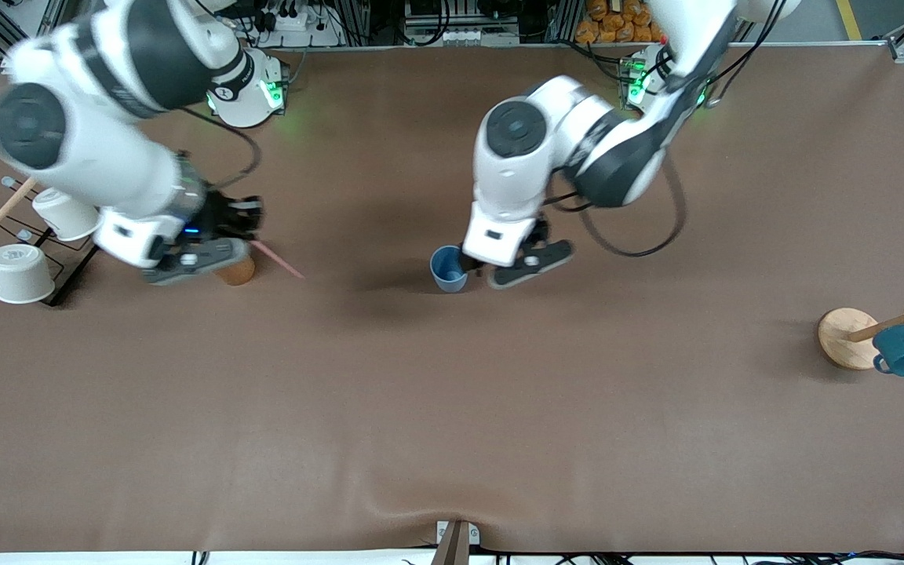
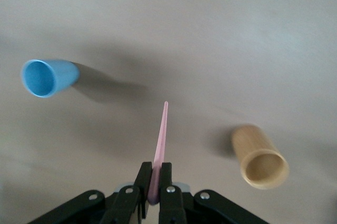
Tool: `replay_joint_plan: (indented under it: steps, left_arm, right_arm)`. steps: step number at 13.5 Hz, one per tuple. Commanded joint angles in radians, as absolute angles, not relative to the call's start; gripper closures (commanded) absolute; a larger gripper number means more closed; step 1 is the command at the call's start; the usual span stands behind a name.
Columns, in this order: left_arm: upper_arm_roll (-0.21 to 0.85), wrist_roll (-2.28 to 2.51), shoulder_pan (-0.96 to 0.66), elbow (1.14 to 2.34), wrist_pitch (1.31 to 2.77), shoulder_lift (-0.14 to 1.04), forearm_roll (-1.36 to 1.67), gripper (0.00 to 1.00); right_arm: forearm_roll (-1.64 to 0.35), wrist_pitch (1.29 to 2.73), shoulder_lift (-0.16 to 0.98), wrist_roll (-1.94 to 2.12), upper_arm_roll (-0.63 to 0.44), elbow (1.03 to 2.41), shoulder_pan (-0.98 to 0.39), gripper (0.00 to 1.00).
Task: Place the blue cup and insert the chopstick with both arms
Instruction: 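Set the blue cup down mid-table with the left gripper and release it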
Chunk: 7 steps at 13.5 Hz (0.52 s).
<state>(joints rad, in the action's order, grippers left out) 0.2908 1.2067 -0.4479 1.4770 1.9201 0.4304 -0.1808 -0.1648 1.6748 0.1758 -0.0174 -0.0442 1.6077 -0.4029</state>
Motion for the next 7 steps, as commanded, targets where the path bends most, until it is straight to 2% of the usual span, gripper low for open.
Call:
replay_joint_plan:
  steps: [1,7]
  left_arm:
    - [0.296,1.134,-0.35,1.47,1.865,0.356,-0.206,0.0]
    - [0.296,0.884,-0.137,1.47,1.801,0.258,-0.196,0.0]
  right_arm:
    - [-0.208,1.744,0.216,-0.028,-0.054,1.605,-0.487,1.0]
    - [-0.244,1.855,0.232,-0.249,-0.054,1.594,-0.65,1.0]
